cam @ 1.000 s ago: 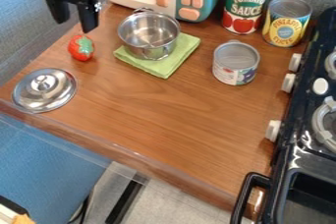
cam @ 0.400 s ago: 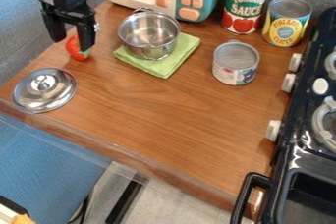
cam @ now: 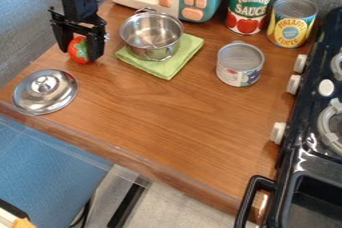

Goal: Put the red thing on the silver pot

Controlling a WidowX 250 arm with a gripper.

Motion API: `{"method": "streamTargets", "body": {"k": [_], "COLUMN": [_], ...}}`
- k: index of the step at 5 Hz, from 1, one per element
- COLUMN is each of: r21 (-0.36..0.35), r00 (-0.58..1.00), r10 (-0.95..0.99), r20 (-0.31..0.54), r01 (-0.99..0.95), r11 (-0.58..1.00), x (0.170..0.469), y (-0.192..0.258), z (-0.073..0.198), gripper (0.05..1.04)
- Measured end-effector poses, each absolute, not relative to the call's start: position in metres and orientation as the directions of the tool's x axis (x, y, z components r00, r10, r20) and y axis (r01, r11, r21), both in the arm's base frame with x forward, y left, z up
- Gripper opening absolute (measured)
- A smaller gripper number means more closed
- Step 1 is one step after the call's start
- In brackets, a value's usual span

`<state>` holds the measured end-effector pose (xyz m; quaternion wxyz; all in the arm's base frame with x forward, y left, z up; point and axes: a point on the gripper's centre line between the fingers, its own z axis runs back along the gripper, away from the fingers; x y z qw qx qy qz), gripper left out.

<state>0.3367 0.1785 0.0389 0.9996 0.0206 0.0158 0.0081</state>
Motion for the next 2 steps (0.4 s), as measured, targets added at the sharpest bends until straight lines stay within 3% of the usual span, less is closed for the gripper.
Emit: {"method": "streamTargets", "body": {"k": [1, 2], "r21": [0.034, 0.034], "r00": [0.999, 0.999], "r10": [0.027, 0.026], "r20": [-0.027, -0.022], "r01": [-0.026, -0.026], "r11": [0.999, 0.999], "x": [0.3374, 0.3379], "y": [0.1774, 0.1772], "z": [0.0382, 0.0385], "gripper": [0.842, 0.842]}}
